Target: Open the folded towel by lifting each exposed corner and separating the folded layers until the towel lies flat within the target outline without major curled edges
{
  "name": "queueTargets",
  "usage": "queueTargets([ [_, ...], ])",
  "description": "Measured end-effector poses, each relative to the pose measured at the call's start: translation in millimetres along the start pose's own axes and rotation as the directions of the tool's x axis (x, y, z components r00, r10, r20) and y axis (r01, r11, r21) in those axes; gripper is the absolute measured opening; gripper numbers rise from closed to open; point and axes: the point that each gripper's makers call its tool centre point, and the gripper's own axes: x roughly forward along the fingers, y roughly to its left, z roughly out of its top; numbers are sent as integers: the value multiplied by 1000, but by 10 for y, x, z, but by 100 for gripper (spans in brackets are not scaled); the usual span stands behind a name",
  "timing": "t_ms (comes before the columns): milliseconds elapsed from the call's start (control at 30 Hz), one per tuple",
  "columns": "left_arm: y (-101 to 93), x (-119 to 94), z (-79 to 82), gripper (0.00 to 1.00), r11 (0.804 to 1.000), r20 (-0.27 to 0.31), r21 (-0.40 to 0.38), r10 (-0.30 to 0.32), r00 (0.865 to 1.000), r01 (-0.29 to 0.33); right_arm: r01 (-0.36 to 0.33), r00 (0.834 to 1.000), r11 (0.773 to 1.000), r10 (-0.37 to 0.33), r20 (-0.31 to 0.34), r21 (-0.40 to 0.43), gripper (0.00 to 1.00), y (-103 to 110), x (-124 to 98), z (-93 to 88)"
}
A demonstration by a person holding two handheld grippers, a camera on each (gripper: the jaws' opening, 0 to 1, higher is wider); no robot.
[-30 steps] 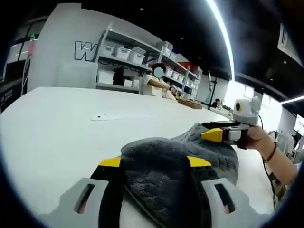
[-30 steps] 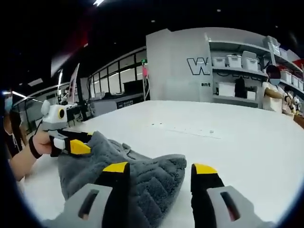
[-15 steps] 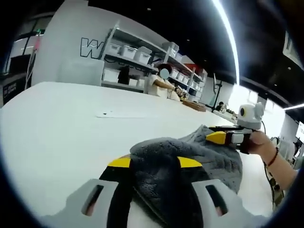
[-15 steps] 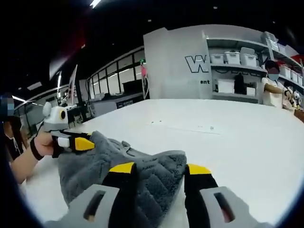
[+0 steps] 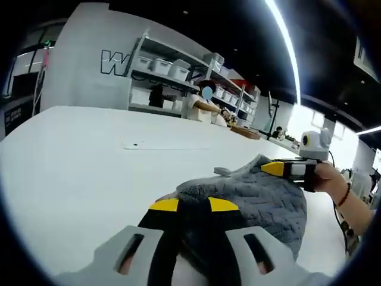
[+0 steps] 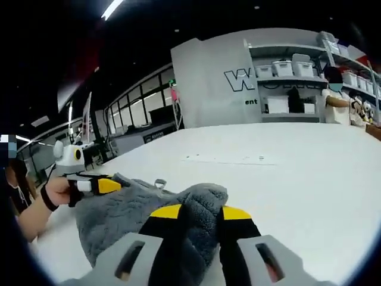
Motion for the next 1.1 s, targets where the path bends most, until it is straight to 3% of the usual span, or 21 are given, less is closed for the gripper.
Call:
queueTargets([
  [367, 58, 62, -25, 8, 999, -3, -27, 35, 999, -35, 19, 999, 998, -21, 43, 64, 10, -140, 95, 62],
  [533, 14, 61, -108, 6, 998, -17, -31, 46, 999, -47, 16, 1000, 998, -17, 20, 62, 4, -146, 190, -8],
  [700, 30, 68, -116, 5, 998, -16, -39, 51, 999, -52, -3, 999, 997, 0, 37, 82, 1, -122, 208, 10],
  [1100, 83, 131, -151, 3, 997, -23, -51, 57, 998, -58, 30, 1000, 996, -30, 8, 87, 0, -214, 338, -14],
])
